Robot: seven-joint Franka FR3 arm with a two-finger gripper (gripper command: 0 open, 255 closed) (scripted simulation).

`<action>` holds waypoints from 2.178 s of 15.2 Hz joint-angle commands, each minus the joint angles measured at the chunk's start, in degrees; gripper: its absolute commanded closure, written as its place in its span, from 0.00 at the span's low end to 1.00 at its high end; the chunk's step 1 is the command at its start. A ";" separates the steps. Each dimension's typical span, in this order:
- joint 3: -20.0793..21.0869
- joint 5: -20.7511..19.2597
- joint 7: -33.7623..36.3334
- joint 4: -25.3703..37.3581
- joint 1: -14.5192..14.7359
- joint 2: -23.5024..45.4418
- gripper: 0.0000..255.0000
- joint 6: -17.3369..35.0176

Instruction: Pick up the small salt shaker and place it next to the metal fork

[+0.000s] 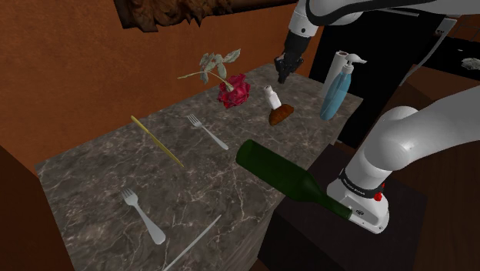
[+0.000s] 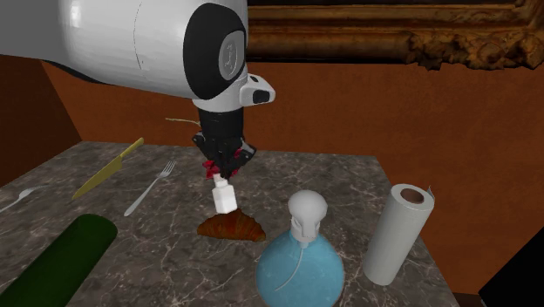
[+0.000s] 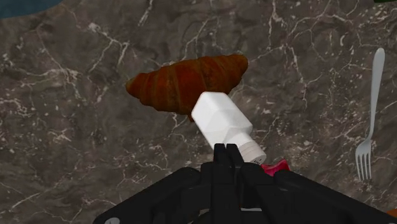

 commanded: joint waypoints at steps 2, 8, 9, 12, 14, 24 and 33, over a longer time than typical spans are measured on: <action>0.00 0.00 0.00 0.00 0.00 0.00 1.00 0.00; 12.98 -12.67 10.16 3.86 -1.08 8.27 0.00 -3.00; 17.01 -17.23 13.71 5.21 -1.43 11.57 0.00 -4.69; 19.36 -20.96 16.45 4.89 -1.71 14.36 0.00 -4.58; 19.13 -21.35 16.62 3.65 -1.94 14.65 0.00 -3.02; 18.73 -22.14 16.98 1.55 -2.41 15.33 0.00 -0.19; 18.73 -22.13 16.98 1.55 -2.41 15.32 1.00 -0.20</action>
